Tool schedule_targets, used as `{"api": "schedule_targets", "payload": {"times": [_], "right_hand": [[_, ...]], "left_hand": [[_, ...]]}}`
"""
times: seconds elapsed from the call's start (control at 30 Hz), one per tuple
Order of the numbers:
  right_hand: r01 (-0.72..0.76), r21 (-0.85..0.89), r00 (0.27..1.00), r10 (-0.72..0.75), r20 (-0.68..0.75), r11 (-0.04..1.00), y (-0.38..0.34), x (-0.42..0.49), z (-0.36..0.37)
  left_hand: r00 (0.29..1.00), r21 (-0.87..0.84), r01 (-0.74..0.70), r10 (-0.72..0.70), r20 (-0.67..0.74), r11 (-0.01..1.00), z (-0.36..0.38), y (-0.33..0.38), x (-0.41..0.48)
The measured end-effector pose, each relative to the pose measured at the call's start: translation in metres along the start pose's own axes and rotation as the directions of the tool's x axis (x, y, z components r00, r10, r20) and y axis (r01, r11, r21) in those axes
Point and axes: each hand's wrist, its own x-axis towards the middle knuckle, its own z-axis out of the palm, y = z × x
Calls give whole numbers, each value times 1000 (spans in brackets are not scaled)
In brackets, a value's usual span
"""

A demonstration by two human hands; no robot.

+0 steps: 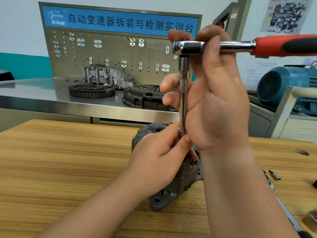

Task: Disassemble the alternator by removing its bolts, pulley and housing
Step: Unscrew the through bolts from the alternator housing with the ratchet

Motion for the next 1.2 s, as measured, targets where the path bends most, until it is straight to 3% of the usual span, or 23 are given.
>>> {"api": "schedule_targets", "payload": {"times": [0.1,0.17,0.23,0.3,0.37,0.4,0.47,0.5,0.57,0.63,0.77,0.9,1.0,1.1,1.17,1.2], "right_hand": [[-59,144,998,56,25,988,-1,1,-4],[-57,190,997,64,-36,980,-1,2,-9],[-18,124,990,35,-139,992,-1,2,-11],[65,-99,973,-85,-215,993,-2,1,-12],[205,-452,936,-309,-169,868,-2,1,-10],[283,-623,903,-421,-82,729,0,1,-9],[362,-798,847,-527,66,482,7,-1,-6],[366,-814,835,-545,74,451,10,-2,-3],[349,-774,847,-532,19,528,11,-3,2],[288,-682,895,-442,-58,673,6,-3,5],[107,-360,950,-202,-237,927,-2,-3,0],[21,16,975,-17,-223,1000,-4,0,-6],[-23,133,989,42,-143,991,-4,1,-11],[13,-3,981,-14,-195,1000,-4,0,-13],[108,-322,955,-188,-228,941,-6,1,-15],[180,-511,932,-312,-185,841,-6,2,-16]], "left_hand": [[1000,16,-11,11,28,1000,-2,1,-1],[999,59,-6,3,47,998,-3,2,-1],[998,127,14,-21,60,992,-3,2,0],[997,161,39,-50,60,986,-3,4,2],[996,148,70,-78,50,986,-2,4,2],[996,136,79,-85,41,988,-1,4,2],[996,116,84,-87,18,990,0,4,1],[996,121,86,-87,6,989,0,4,1],[996,130,86,-86,-11,988,1,5,0],[997,106,76,-75,-12,991,2,4,-1],[1000,83,14,-16,15,996,-1,5,-2],[1000,94,-3,0,32,996,-3,5,-2],[999,131,20,-25,35,991,-3,3,-1],[998,159,45,-50,29,986,-2,4,1],[997,165,56,-63,35,985,-2,5,2],[997,168,57,-64,37,984,-1,5,2]]}}
